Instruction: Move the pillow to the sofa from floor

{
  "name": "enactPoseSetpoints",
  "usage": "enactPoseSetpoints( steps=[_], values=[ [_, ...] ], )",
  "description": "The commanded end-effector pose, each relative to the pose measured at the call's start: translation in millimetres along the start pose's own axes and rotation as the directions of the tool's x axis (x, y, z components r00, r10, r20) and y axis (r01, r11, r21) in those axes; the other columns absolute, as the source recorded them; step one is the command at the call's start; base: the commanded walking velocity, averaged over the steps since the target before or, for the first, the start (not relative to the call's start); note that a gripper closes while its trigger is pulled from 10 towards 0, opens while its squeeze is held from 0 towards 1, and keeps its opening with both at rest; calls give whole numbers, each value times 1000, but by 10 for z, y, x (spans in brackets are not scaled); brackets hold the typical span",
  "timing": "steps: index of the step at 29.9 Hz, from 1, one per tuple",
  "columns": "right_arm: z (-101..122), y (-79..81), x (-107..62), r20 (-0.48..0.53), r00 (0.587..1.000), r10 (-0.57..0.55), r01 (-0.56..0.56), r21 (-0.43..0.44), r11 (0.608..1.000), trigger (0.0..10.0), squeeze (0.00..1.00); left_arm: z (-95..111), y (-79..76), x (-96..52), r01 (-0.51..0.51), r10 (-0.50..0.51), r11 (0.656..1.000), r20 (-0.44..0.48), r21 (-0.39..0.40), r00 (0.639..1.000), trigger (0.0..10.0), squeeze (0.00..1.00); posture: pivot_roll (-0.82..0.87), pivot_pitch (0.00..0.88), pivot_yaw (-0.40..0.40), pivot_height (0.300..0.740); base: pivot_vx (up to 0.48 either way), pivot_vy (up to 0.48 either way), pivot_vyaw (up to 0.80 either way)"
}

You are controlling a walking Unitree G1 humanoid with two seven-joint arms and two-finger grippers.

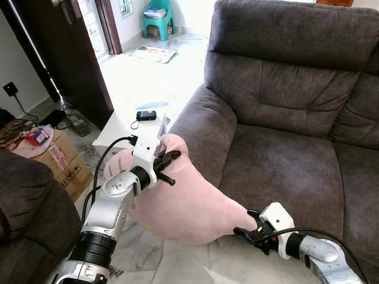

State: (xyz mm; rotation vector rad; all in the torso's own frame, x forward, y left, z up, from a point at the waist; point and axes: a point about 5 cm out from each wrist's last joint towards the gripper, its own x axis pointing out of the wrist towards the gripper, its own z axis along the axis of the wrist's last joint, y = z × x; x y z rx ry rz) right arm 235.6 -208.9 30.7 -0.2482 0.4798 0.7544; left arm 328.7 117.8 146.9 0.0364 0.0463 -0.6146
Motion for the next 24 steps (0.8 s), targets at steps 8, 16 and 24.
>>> enactPoseSetpoints(
  steps=[8,16,24],
  values=[
    [-208,-42,-14,-118,991,-70,64,-58,996,10000,1000,418,-98,0,103,-110,993,148,55,983,10000,0,-26,1,14,740,0,0,0],
    [-226,-251,-14,-164,955,-246,227,-128,966,10000,0,424,-126,-13,131,-137,990,137,56,981,10000,0,-19,12,10,740,0,0,0],
    [-267,-161,36,-170,970,-172,157,-99,983,10000,1000,428,-143,-19,141,-146,989,134,51,980,10000,0,-18,19,9,740,0,0,0]
  ],
)
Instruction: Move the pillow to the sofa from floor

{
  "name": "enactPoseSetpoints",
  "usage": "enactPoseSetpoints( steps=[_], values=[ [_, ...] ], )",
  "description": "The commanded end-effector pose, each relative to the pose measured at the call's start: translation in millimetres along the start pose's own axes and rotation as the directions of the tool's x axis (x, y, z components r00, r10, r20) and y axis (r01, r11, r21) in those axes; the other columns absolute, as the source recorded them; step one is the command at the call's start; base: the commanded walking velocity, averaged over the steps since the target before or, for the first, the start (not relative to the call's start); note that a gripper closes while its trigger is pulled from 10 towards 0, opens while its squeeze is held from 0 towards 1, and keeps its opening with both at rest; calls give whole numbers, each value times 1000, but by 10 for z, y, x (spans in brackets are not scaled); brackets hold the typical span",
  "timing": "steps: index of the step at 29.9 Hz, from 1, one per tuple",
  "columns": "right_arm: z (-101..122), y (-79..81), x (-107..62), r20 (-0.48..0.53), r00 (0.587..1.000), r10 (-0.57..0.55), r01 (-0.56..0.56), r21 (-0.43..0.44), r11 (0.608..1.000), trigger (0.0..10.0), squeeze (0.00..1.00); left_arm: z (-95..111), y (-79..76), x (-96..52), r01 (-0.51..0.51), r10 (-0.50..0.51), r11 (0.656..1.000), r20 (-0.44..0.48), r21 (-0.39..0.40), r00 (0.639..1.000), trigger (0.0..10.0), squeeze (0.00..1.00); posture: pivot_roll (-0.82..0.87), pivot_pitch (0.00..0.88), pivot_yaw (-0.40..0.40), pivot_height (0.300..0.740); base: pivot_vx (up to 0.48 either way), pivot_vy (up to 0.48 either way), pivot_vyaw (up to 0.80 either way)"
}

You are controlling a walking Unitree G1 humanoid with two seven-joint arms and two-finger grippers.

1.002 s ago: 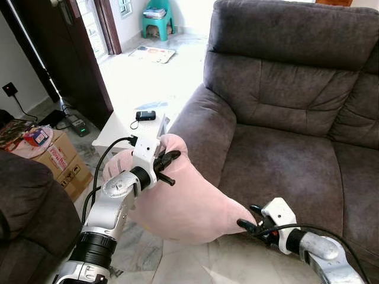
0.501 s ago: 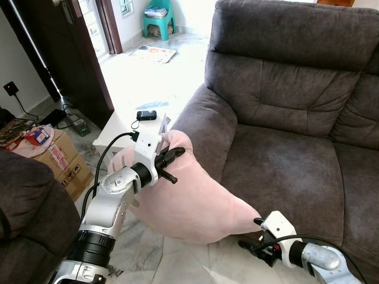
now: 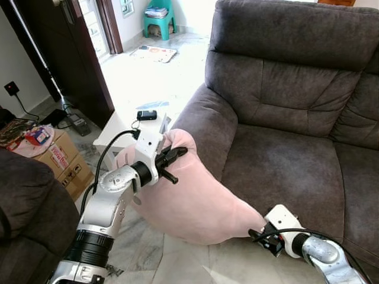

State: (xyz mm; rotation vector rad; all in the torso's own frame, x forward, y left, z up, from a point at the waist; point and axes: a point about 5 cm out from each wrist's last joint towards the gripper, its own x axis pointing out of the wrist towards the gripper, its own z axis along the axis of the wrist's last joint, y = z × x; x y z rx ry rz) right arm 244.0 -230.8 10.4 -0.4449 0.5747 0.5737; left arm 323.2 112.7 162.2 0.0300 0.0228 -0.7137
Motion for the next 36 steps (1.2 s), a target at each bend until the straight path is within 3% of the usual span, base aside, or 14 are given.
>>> enactPoseSetpoints(
  steps=[1,4,5,6,7,15,29,30,31,36],
  values=[
    [-49,94,11,-14,998,56,-56,6,998,10000,1000,279,-74,19,46,-51,998,111,45,993,10000,0,-16,19,8,740,0,0,0],
    [-77,146,21,-22,996,86,-86,22,996,10000,980,287,-83,18,55,-60,997,109,49,992,10000,0,-15,20,9,740,0,0,0],
    [-81,146,24,-23,996,83,-82,27,996,10000,243,291,-89,16,60,-65,997,109,50,992,10000,0,-15,20,9,740,0,0,0],
    [-83,144,26,-22,997,79,-79,29,996,10000,243,293,-91,15,61,-66,997,109,50,992,10000,0,-15,20,9,740,0,0,0],
    [-88,143,27,-24,997,78,-77,32,997,10000,0,296,-95,14,64,-69,997,109,50,992,10000,0,-15,20,9,740,0,0,0],
    [-187,135,51,-87,995,51,-49,30,998,10000,0,328,-138,7,104,-108,994,114,39,988,10000,0,-6,21,8,740,0,0,0],
    [-217,164,92,-90,995,39,-35,41,999,10000,0,342,-152,3,124,-124,992,125,5,984,10000,0,-7,21,10,740,0,0,0],
    [-203,161,99,-81,996,35,-31,42,999,4275,0,332,-155,1,124,-124,992,123,2,985,10000,0,-7,21,10,740,0,0,0],
    [-188,157,103,-72,997,32,-29,44,999,0,0,322,-156,0,124,-123,992,120,0,985,10000,0,-7,21,10,740,0,0,0],
    [-178,148,102,-65,997,32,-29,45,999,0,0,315,-160,-3,123,-121,992,118,-4,986,10000,0,-4,24,6,740,0,0,0]
  ],
)
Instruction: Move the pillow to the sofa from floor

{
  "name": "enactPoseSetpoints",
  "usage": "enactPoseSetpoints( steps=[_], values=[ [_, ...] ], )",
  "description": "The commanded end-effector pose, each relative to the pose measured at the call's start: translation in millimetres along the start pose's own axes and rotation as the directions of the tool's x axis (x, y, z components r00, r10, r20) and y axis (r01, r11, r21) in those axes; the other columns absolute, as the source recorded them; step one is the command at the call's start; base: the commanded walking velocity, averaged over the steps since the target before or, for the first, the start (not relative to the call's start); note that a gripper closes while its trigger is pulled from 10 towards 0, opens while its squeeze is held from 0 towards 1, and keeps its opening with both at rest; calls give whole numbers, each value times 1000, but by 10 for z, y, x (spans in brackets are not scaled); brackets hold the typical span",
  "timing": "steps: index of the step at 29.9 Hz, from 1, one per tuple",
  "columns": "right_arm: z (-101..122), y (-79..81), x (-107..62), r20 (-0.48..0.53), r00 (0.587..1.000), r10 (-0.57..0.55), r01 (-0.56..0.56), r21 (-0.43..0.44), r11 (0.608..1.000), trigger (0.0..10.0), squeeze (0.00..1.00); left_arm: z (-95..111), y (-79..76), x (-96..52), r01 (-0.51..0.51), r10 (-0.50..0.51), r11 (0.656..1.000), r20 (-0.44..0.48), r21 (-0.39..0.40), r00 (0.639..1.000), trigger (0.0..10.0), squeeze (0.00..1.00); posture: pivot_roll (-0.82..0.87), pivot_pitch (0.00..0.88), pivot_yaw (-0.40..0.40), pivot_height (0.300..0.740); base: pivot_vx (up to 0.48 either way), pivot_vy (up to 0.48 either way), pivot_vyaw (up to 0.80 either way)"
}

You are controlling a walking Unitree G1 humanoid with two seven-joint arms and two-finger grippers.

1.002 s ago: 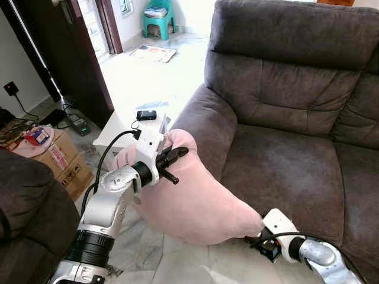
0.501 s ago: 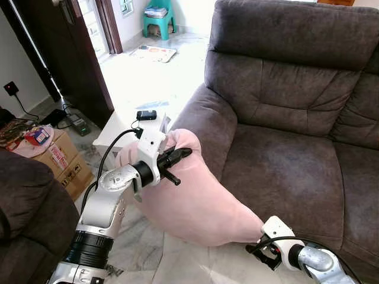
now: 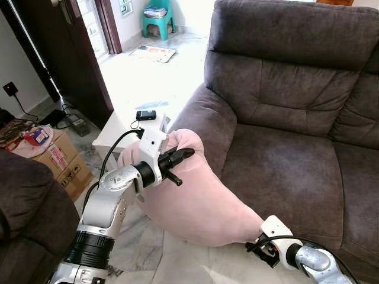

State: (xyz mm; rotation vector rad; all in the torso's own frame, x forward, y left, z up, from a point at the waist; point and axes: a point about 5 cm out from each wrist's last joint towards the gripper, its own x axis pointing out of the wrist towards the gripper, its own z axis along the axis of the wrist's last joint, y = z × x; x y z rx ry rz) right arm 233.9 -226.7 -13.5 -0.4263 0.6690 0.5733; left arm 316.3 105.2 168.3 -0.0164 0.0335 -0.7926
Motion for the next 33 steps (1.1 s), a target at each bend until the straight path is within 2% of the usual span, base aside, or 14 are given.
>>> enactPoseSetpoints(
  steps=[1,24,33],
  values=[
    [16,0,10,15,1000,5,-5,5,1000,0,0,248,-70,10,43,-47,998,108,40,993,10000,0,-4,24,6,740,0,0,0],
    [76,-56,-14,44,999,-6,7,-27,1000,0,0,163,-65,13,32,-36,999,84,43,996,10000,0,-16,3,5,740,0,0,0],
    [233,-133,-104,141,989,-46,48,-11,999,0,0,-1,15,-49,-27,26,998,13,60,1000,10000,0,-24,0,14,740,0,0,0]
  ],
)
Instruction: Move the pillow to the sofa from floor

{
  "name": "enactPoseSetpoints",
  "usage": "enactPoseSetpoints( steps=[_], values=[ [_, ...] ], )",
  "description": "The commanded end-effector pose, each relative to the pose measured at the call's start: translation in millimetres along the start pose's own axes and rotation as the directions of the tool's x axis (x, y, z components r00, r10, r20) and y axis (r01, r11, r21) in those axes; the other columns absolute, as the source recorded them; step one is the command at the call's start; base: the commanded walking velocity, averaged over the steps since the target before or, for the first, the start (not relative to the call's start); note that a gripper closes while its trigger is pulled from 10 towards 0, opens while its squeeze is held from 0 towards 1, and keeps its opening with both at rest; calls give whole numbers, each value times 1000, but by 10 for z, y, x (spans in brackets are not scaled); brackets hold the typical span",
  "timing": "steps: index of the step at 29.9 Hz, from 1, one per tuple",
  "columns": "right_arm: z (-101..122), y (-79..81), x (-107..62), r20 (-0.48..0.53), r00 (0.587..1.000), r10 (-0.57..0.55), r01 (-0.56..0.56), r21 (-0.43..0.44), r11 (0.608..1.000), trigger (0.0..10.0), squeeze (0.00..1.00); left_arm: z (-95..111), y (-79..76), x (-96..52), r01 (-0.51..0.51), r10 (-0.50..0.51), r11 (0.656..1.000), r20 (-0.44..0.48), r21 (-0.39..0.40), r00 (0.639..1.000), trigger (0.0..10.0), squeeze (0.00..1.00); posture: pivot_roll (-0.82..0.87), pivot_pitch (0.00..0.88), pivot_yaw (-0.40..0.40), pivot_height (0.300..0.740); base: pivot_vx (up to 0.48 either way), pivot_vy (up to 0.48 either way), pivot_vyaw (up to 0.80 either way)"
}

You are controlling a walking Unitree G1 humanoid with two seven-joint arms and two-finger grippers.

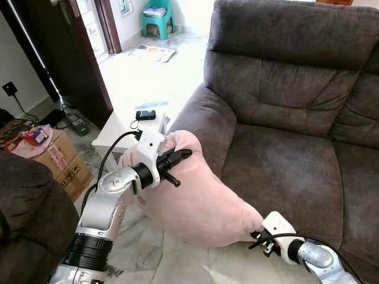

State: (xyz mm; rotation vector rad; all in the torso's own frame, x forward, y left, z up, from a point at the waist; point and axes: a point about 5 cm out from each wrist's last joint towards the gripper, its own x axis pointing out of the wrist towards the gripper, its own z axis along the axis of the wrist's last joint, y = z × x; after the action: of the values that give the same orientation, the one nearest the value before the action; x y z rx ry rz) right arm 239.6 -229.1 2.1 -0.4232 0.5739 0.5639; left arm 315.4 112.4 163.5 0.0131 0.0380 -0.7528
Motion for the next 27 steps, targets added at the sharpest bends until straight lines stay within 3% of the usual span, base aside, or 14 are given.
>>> enactPoseSetpoints(
  steps=[1,5,6,7,8,11,12,13,16,17,18,22,27],
  values=[
    [162,-70,-39,86,996,-29,27,19,999,0,0,-22,14,-16,-20,21,999,-11,46,1000,10000,0,-27,0,15,740,0,0,0],
    [267,-128,-96,143,987,-75,67,61,996,0,0,-152,113,-78,-96,99,994,-66,55,993,10000,0,-30,0,17,740,0,0,0],
    [324,-158,-129,176,978,-107,93,89,992,8392,0,-215,174,-113,-153,156,987,-83,52,984,10000,0,-28,0,17,740,0,0,0],
    [350,-165,-142,193,974,-117,99,99,990,8392,0,-240,199,-127,-178,182,983,-89,50,979,10000,0,-28,0,17,740,0,0,0],
    [382,-169,-152,213,968,-129,108,110,988,10000,0,-262,223,-141,-201,205,979,-94,43,974,10000,0,-28,0,16,740,0,0,0],
    [534,-196,-186,284,934,-216,176,162,971,10000,0,-327,325,-195,-307,310,951,-102,43,945,10000,0,-31,0,15,740,0,0,0],
    [632,-193,-204,319,910,-266,208,204,957,10000,0,-360,394,-231,-383,387,922,-97,54,917,10000,0,-31,0,15,740,0,0,0],
    [632,-193,-204,319,910,-266,208,204,957,10000,0,-360,394,-231,-383,387,922,-97,54,917,10000,0,-31,0,15,740,0,0,0],
    [849,-215,-287,398,796,-457,330,348,878,10000,0,-402,515,-337,-530,532,846,-48,62,845,10000,0,-41,0,10,740,0,0,0],
    [849,-215,-287,398,796,-457,330,348,878,10000,0,-402,515,-337,-530,532,846,-48,62,845,10000,0,-41,0,10,740,0,0,0],
    [878,-194,-302,413,770,-487,332,393,858,10000,0,-403,514,-355,-549,553,832,-27,80,833,10000,0,-42,0,9,740,0,0,0],
    [909,-107,-292,428,744,-513,319,447,836,10000,0,-388,491,-368,-586,587,803,27,107,809,10000,0,-35,3,10,740,0,0,0],
    [966,-114,-278,418,732,-538,349,448,823,10000,0,-403,462,-345,-587,587,801,39,113,809,10000,0,-33,12,5,740,0,0,0]
  ],
)
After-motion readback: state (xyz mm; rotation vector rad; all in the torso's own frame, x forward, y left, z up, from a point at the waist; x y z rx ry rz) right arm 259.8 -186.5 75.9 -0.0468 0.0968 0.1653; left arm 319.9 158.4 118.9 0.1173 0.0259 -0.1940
